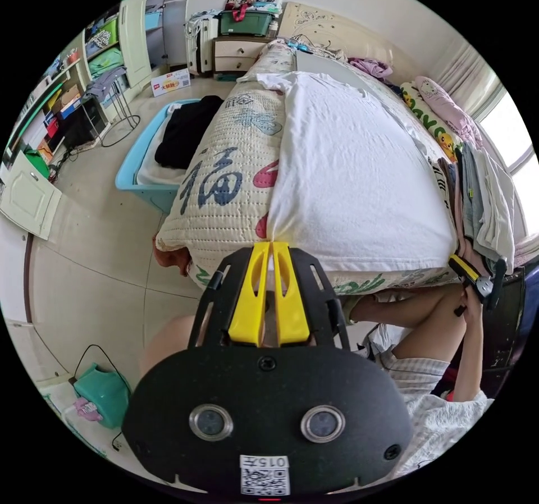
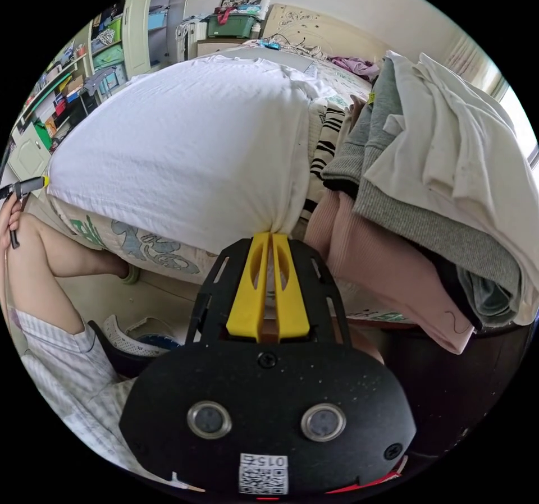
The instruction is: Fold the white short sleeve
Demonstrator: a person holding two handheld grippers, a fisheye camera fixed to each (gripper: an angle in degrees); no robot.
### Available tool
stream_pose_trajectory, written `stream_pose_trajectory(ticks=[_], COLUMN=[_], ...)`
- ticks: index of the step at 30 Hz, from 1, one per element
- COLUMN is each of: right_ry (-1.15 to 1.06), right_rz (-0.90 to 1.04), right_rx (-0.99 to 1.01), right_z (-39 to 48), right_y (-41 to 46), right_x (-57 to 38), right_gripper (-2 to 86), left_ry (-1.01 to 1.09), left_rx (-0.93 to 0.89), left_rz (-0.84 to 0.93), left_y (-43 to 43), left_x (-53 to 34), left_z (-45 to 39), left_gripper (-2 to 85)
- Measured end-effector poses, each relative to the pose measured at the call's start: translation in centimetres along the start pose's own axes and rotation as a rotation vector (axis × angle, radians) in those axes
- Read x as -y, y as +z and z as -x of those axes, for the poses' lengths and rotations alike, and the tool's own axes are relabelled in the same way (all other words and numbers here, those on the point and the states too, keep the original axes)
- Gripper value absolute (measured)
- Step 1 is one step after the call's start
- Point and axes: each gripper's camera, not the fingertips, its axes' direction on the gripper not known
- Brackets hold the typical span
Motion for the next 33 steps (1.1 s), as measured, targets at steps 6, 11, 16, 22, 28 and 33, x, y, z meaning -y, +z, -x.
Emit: stream_pose_trajectory(ticks=[6,11,16,22,28,33], right_ry=[-0.012,0.021,0.066,0.021,0.158,0.271], right_rz=[-0.031,-0.088,-0.108,-0.354,-0.549,-0.405], right_rx=[0.035,0.095,0.279,0.314,0.357,0.369], right_z=[-1.0,-2.8,-7.5,-10.1,-14.3,-16.2], right_y=[-0.3,-0.9,-4.1,-11.6,-13.0,-6.5], right_x=[-0.4,-1.1,0.2,3.0,10.1,21.0], right_gripper=[-0.3,-0.5,-0.8,-0.5,1.1,6.0], left_ry=[-0.008,-0.032,-0.004,0.100,0.244,0.426], left_rx=[-0.020,0.005,-0.024,-0.069,-0.119,-0.175], left_rz=[-0.071,-0.121,-0.196,-0.222,-0.198,-0.160], left_y=[-3.9,-6.5,-8.2,-8.0,-5.7,-2.6], left_x=[-1.6,-2.6,-2.5,1.0,7.5,15.0], left_z=[-0.3,-0.6,-2.2,-5.9,-11.8,-19.5], left_gripper=[-0.7,-0.7,-0.8,-0.8,-0.7,-0.4])
